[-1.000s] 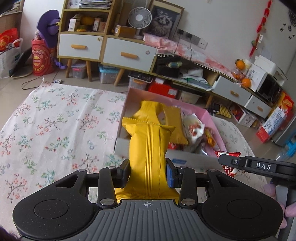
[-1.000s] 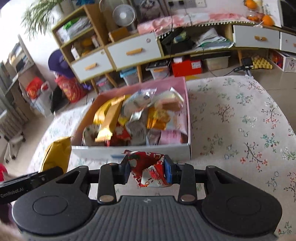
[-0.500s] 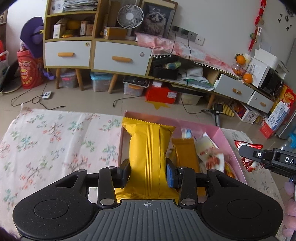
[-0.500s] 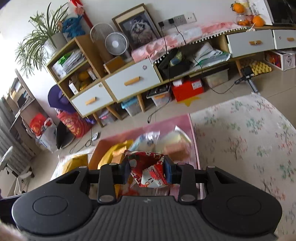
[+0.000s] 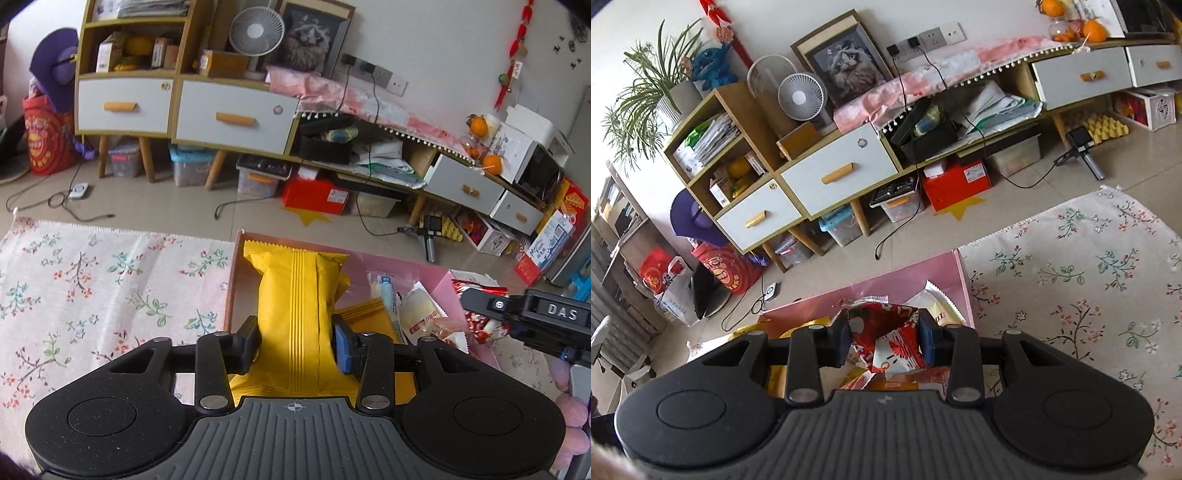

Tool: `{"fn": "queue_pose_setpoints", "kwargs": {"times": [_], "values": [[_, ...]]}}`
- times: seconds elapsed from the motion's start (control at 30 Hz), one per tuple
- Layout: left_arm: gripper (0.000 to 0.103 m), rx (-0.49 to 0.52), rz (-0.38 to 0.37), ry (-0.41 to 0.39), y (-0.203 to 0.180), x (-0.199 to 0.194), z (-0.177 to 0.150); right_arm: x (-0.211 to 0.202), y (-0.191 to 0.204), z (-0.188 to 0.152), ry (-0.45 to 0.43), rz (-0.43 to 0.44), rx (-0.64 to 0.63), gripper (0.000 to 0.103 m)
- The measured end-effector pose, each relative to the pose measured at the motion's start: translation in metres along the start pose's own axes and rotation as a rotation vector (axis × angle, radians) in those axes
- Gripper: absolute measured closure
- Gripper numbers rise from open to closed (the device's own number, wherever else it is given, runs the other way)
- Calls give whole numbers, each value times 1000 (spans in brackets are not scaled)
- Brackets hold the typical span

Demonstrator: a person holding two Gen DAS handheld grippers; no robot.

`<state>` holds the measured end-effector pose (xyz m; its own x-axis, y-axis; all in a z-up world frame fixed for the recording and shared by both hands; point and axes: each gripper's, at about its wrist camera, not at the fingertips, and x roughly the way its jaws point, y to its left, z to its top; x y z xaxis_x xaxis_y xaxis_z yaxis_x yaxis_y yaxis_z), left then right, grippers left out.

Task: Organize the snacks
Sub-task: 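Carry yellow pack and red packet into the pink box and open both tools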

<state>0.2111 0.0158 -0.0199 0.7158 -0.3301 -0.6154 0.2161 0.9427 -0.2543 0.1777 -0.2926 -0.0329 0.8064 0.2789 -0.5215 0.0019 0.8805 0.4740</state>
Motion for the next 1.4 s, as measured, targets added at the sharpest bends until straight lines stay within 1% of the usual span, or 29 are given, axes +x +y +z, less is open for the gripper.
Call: {"fn": "queue_pose_setpoints", "kwargs": {"times": [0.03, 0.07, 0.1, 0.13, 0.17, 0.2, 0.23, 0.3, 0.37, 0.5, 0.57, 0.6, 0.63, 0.67, 0.7, 0.73, 0.8, 0.87, 0.93, 1.13, 1.3, 1.33, 1.4], "values": [[56, 12, 4, -8, -1, 0, 0, 2, 1, 0, 5, 2, -3, 68], [50, 24, 7, -15, -2, -1, -1, 3, 1, 0, 10, 5, -3, 67], [41, 32, 12, -23, -3, -2, -2, 4, 2, -1, 11, 3, 0, 66], [36, 38, 17, -33, -3, -4, -2, 3, 2, -1, 7, 0, 3, 57], [29, 46, 19, -44, -4, -6, -3, 2, 2, 0, 3, 0, 8, 43], [24, 52, 20, -51, -5, -8, -4, -1, 2, 0, -4, 3, 13, 38], [22, 58, 20, -57, -5, -10, -4, -2, 1, 2, -9, 4, 17, 34], [15, 62, 12, -60, -5, -13, -5, -4, 1, 3, -6, 9, 20, 34], [14, 64, 7, -56, -5, -14, -4, -7, 0, 4, -4, 9, 25, 31], [14, 66, 12, -76, -8, -19, -4, -12, 3, 5, -2, -1, 20, 26], [19, 68, 22, -103, -9, -24, -5, -16, 4, 5, -2, -3, 16, 24], [36, 71, 21, -120, -10, -26, -5, -18, 4, 5, -2, -3, 12, 23], [47, 71, 17, -121, -10, -26, -5, -19, 4, 6, -1, -3, 8, 23], [60, 62, 16, -115, -10, -25, -3, -20, 4, 6, -2, -4, 4, 23], [65, 52, 15, -116, -9, -23, -2, -21, 2, 6, -2, -5, 1, 23], [68, 43, 1, -118, -7, -21, -1, -21, 2, 5, -1, -5, -1, 23], [71, 22, -42, -122, -4, -16, 1, -20, 2, 5, 1, -5, -3, 23], [71, 22, -60, -133, -3, -12, 1, -19, 1, 5, 4, -4, -9, 23], [71, 21, -60, -132, -3, -6, 3, -16, 0, 5, 5, -2, -13, 23], [70, -13, -7, -114, 8, 11, 12, -10, 0, 1, 25, -3, -37, 23], [66, -7, 4, -110, 8, 8, 10, -11, 2, -2, 28, -7, -70, 23], [64, -4, 3, -108, 7, 6, 9, -13, 2, -2, 27, -7, -71, 22], [51, 1, 3, -107, 5, 1, 7, -15, 2, -2, 25, -4, -69, 21]]}}
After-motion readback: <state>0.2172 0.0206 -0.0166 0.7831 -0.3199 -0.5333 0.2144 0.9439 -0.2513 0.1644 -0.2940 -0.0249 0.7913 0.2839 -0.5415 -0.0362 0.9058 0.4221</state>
